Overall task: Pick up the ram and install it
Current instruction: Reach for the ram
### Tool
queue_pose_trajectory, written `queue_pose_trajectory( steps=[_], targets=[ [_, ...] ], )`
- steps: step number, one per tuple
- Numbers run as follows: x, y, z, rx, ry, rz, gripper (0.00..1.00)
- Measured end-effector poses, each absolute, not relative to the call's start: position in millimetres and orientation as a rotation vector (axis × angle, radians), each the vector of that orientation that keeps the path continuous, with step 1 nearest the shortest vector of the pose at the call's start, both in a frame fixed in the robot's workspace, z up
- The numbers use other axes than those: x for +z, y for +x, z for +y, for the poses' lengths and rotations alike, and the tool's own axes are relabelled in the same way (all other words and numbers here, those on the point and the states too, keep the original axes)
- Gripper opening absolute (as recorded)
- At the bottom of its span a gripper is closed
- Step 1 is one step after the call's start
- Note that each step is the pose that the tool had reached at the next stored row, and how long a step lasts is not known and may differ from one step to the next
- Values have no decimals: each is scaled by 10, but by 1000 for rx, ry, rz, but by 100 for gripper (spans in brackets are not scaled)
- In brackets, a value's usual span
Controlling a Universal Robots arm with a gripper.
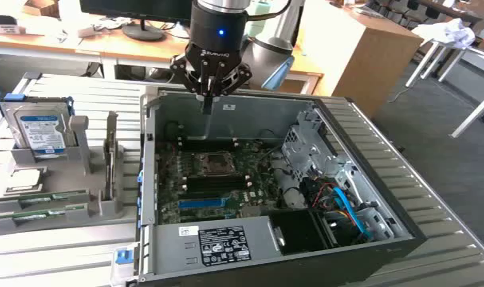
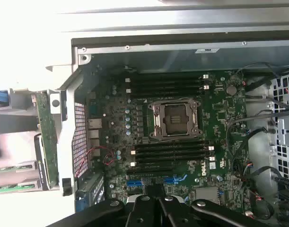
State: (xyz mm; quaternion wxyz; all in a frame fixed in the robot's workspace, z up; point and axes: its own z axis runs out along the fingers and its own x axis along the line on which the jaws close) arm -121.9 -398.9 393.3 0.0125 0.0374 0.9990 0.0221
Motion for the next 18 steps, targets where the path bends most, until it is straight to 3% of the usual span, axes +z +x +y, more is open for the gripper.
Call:
queue_pose_trajectory(
  steps=[18],
  targets=[
    [3933, -1286, -3988, 69, 117, 3114, 10]
  ],
)
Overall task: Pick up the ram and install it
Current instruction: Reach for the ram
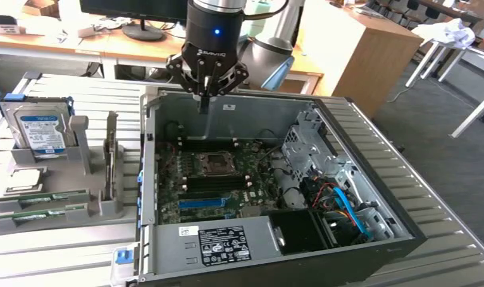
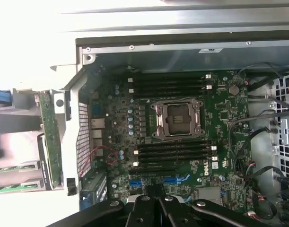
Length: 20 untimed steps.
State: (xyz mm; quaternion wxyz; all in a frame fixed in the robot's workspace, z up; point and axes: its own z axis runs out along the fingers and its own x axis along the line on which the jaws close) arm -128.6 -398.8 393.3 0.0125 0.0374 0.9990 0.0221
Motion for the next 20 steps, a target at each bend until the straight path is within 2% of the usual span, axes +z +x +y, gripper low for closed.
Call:
queue_pose_trajectory(
  steps=[20],
  targets=[
    [3933, -1457, -3988, 69, 117, 3114, 10]
  ],
)
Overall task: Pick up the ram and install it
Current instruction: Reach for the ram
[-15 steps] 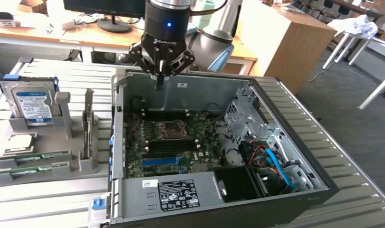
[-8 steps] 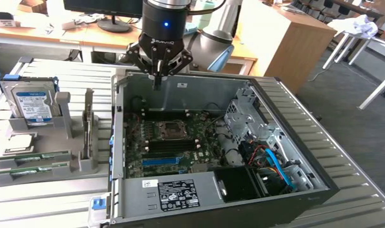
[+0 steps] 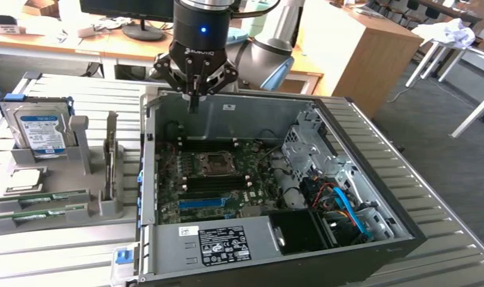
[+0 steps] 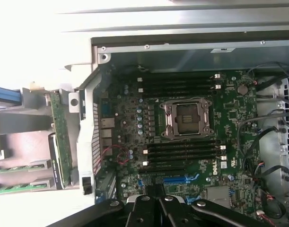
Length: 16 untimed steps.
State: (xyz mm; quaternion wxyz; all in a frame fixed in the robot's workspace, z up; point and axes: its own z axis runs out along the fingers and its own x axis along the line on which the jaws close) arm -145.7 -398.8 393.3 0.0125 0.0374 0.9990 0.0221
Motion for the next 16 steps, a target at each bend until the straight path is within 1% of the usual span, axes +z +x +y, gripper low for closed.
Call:
queue_pose_trajectory(
  steps=[16],
  targets=[
    [3933, -1604, -3988, 69, 117, 3114, 10]
  ],
)
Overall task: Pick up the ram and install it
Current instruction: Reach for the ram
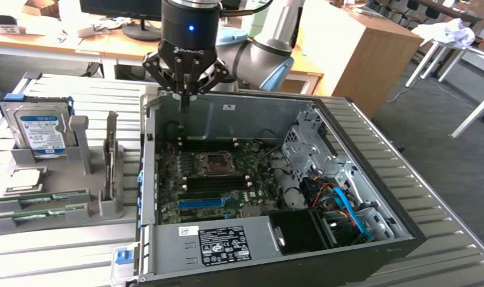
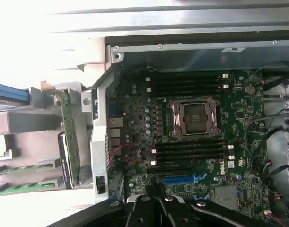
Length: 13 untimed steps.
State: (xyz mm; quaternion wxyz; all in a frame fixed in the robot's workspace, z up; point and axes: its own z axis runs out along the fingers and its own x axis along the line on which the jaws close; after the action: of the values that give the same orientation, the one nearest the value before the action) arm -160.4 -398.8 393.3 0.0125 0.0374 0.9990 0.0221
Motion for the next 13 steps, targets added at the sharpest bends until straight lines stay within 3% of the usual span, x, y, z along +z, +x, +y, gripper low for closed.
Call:
queue_pose_trajectory(
  steps=[13],
  targets=[
    [3933, -1708, -3988, 69, 117, 3114, 10]
  ],
)
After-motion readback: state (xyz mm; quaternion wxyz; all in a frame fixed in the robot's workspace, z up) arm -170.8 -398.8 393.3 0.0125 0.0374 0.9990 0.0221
